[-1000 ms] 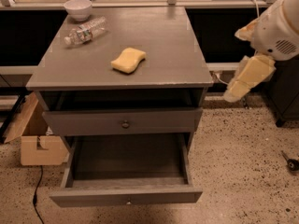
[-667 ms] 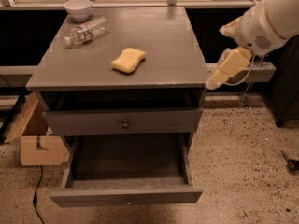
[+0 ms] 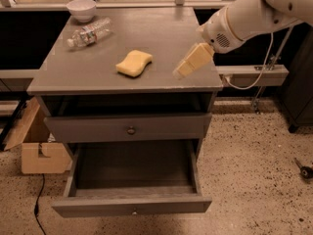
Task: Place sponge into middle drawer
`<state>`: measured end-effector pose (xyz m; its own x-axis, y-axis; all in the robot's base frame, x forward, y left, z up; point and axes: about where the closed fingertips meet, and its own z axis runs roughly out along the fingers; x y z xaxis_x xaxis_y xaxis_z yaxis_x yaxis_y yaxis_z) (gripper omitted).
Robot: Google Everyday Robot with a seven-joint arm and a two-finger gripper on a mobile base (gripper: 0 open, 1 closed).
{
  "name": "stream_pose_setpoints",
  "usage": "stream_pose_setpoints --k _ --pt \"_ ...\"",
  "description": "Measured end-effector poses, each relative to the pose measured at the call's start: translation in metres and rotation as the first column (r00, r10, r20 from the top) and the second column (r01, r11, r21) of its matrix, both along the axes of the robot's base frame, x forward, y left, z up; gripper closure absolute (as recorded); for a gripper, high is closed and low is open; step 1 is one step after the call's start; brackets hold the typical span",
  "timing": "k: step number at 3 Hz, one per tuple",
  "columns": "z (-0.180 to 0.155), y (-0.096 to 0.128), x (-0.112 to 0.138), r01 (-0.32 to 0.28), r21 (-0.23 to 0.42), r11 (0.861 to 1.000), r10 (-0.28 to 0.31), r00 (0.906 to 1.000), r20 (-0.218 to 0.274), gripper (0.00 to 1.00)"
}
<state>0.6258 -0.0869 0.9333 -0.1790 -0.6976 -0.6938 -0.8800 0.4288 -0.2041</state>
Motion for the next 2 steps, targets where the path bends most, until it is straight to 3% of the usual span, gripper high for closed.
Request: stream_pose_setpoints --k 1,2 --pt "0.000 0.000 0.000 0.000 0.000 1.000 0.000 1.0000 0.000 0.00" --pt "-0.012 0.014 0.015 -0.008 0.024 1.000 0.008 1.0000 0.006 0.00"
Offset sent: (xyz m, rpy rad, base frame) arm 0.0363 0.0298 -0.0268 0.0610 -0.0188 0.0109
